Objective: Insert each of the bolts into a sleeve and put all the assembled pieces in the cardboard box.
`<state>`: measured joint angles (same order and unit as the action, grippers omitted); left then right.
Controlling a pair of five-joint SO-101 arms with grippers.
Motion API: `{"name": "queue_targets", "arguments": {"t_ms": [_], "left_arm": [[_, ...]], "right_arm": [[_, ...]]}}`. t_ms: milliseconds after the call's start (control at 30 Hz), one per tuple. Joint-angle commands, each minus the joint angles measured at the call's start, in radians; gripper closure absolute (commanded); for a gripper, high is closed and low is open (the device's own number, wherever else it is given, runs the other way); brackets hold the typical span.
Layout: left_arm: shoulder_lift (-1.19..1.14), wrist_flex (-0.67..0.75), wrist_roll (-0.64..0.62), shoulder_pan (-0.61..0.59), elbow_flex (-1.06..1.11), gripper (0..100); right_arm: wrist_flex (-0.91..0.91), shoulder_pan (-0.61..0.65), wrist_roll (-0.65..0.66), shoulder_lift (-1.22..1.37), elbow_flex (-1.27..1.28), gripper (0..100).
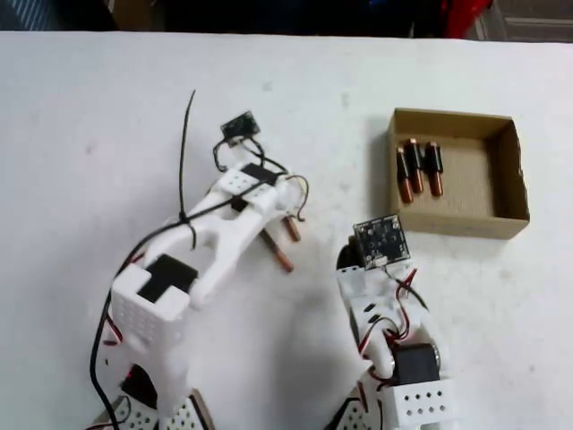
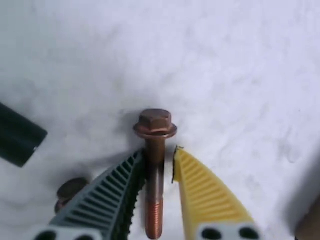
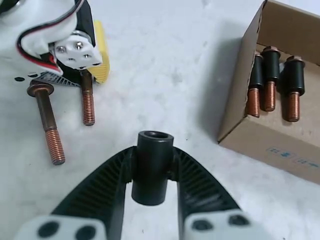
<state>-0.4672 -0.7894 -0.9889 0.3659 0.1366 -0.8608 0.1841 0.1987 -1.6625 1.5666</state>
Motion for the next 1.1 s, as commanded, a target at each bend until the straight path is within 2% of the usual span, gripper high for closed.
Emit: {"name": "queue_targets", "arguments": {"t_ms": [0,167,367,1067], "left_arm": [[-0.002,-0.002,0.011,-0.019,-0.031,84],[-0.002,0.0,0.173,-0.016,-0.028,84],[-0.002,0.002,0.117,-0.024,-0.029,84],[-0.004,0.003,0.118,-0.065,-0.051,84]], "right_arm": [[0.022,-0.002,-0.002,-0.012,-0.008,98.2],[0.022,-0.002,-0.002,-0.012,-0.006,98.2],[0.022,-0.002,-0.002,-0.012,-0.006,98.2],[0.021,-0.002,0.0,-0.012,-0.006,98.2]]}}
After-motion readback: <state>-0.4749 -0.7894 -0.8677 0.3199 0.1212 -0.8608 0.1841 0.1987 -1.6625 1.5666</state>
